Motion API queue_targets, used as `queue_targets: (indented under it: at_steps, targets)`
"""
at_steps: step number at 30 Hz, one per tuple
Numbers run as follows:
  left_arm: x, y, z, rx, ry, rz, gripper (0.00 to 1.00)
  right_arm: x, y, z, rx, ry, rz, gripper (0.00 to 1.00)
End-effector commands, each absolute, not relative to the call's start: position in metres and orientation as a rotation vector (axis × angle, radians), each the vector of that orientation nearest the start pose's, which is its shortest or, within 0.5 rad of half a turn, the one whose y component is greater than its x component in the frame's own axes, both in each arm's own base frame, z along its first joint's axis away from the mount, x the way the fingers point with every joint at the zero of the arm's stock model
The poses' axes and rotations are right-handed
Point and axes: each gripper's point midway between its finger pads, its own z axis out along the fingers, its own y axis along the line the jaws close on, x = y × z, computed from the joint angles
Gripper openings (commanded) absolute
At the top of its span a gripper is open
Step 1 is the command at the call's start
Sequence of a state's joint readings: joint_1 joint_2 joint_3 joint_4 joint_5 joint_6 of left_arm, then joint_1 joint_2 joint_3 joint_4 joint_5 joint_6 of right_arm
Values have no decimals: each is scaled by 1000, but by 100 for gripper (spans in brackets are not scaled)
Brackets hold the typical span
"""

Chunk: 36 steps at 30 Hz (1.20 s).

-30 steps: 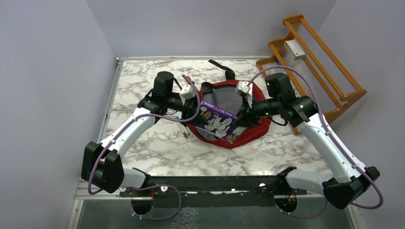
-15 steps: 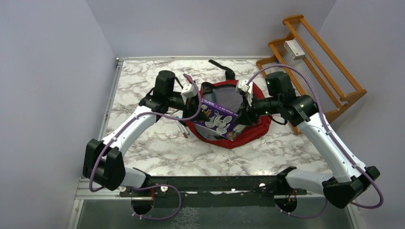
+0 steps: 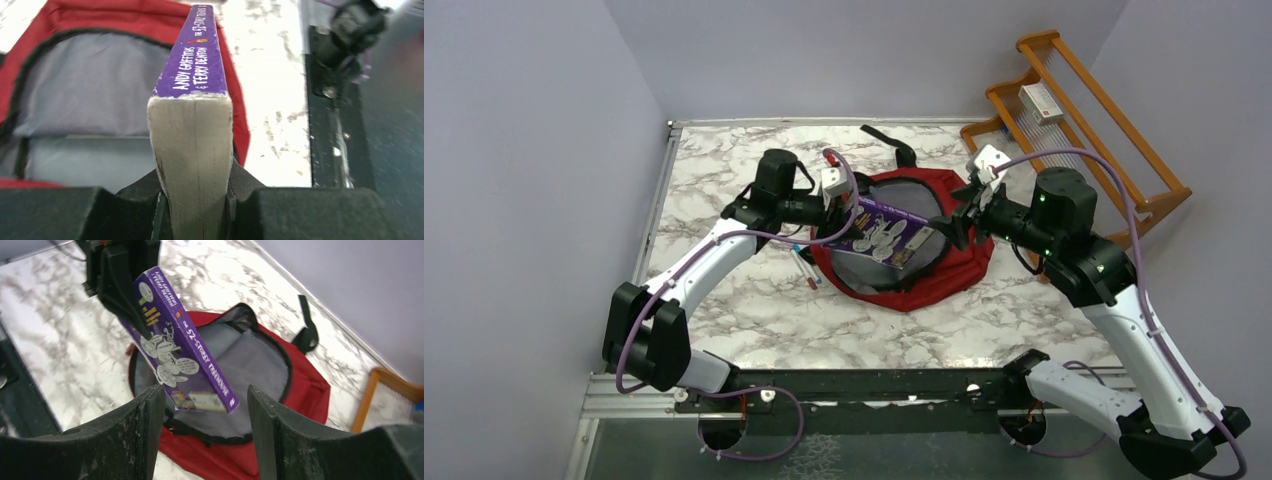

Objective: Pack the student bag
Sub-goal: Pick up the book from the center of the board, then place the book in the student bag.

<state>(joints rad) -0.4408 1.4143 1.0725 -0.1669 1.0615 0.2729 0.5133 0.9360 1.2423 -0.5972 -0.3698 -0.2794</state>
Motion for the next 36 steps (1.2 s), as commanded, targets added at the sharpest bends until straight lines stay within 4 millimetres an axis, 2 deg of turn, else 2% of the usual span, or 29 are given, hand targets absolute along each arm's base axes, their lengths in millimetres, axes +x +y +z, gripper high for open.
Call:
queue_targets:
  at_steps: [1,4,6,9,12,15,21,26,30,36]
  targets:
    - [316,-276,268,1011,1599,-910,0,270,174,349,-687,1671,381,66]
    - [352,-246,291,716,1661,-697,0,285,167,326,-598,1773,334,65]
    - [365,-225,314,555,1619,-607,0,292,164,314,-557,1827,313,66]
    - [374,-195,331,389,1597,-505,0,298,168,302,-536,1874,320,67]
    - [378,-176,336,276,1621,-441,0,305,174,290,-520,1921,336,69]
    - [380,-158,336,161,1643,-400,0,313,184,267,-556,2011,348,72]
    - [377,-141,332,25,1647,-384,0,324,210,228,-606,2145,340,76]
    - [372,-141,332,16,1641,-406,0,332,239,202,-685,2178,195,78]
    - [368,-134,336,-11,1628,-387,0,346,242,184,-627,2207,46,78]
    - [361,-107,337,-106,1618,-281,0,362,252,160,-611,2224,-30,78]
